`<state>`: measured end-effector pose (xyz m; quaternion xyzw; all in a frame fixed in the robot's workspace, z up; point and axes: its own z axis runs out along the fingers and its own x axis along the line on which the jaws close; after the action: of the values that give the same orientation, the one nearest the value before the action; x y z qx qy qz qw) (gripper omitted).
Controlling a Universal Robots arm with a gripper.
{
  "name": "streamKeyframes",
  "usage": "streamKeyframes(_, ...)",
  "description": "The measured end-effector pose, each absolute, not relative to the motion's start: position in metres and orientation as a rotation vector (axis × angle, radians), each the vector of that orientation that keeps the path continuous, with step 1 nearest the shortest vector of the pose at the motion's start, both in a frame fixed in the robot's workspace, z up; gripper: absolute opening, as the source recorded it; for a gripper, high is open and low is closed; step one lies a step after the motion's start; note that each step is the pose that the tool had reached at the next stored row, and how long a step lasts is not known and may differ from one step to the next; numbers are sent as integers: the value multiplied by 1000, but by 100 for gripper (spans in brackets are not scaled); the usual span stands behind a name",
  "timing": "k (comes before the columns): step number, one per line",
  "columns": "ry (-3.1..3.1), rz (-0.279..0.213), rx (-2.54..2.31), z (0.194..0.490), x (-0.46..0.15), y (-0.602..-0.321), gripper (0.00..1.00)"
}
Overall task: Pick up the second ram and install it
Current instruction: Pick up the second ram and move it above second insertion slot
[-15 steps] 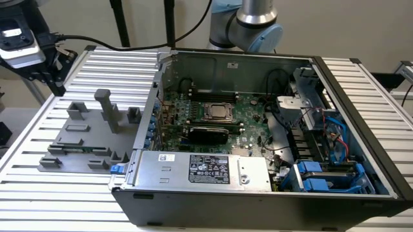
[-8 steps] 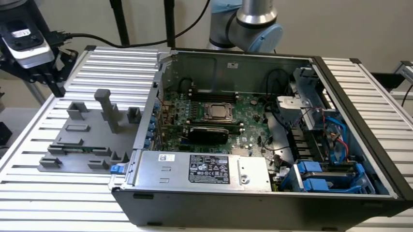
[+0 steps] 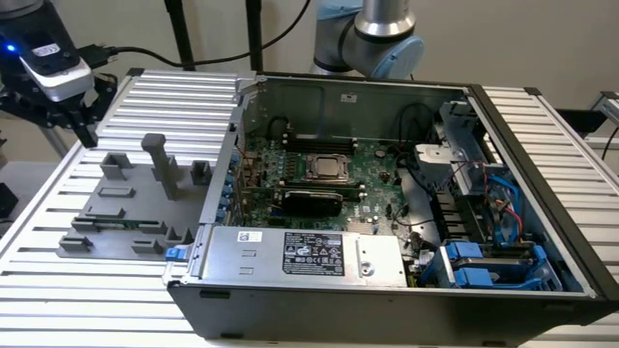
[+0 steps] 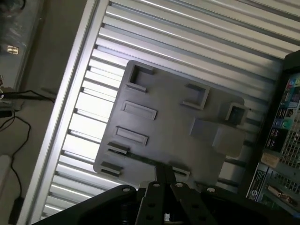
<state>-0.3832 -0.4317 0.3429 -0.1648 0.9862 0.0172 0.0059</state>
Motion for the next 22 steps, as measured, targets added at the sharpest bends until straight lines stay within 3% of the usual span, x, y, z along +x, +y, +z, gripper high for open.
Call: streamKeyframes(22, 2930, 55, -1122, 335, -383, -432, 11)
